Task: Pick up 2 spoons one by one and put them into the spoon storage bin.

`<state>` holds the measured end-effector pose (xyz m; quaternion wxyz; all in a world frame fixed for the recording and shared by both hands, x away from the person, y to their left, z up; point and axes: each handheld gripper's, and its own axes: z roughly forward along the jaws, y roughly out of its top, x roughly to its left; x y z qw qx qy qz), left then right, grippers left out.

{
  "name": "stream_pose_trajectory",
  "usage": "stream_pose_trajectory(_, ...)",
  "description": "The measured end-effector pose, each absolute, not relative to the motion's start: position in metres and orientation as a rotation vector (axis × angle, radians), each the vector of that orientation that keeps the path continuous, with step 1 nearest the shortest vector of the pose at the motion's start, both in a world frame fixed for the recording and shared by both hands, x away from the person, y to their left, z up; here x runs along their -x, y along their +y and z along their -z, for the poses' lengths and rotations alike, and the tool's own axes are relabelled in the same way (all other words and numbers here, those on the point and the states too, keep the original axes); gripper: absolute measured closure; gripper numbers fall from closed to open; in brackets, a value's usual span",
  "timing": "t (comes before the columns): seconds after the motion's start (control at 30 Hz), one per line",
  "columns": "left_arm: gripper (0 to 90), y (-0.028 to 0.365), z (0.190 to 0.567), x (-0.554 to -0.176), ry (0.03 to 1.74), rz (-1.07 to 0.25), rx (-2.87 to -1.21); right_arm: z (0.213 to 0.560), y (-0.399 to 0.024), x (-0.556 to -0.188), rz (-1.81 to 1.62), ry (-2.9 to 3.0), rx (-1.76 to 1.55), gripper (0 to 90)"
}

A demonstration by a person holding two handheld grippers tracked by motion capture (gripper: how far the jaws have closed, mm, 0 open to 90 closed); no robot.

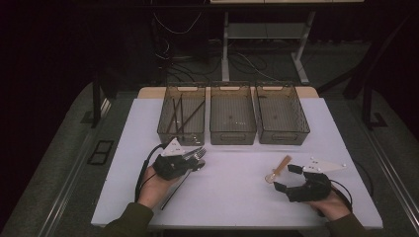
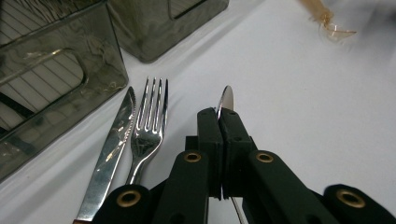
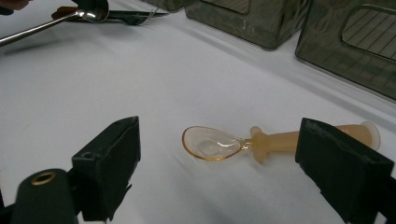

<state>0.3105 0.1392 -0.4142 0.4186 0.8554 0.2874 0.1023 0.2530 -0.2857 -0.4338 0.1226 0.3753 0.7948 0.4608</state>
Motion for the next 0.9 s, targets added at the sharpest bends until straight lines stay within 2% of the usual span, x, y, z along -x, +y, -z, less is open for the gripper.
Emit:
stream_pose_trajectory(0.33,88.5,0.136,0.403,-0.320,0.719,-0.235,-2.100,0.441,-0.279,-0.254,-1.341,2.313,-1.111,14.2)
stream_pose_trajectory(0.9,88.5,0.103,0.370,-0.353,0.658,-0.273,-2.080,0.441,-0.279,-0.253,-1.330,2.319,-1.081,14.2)
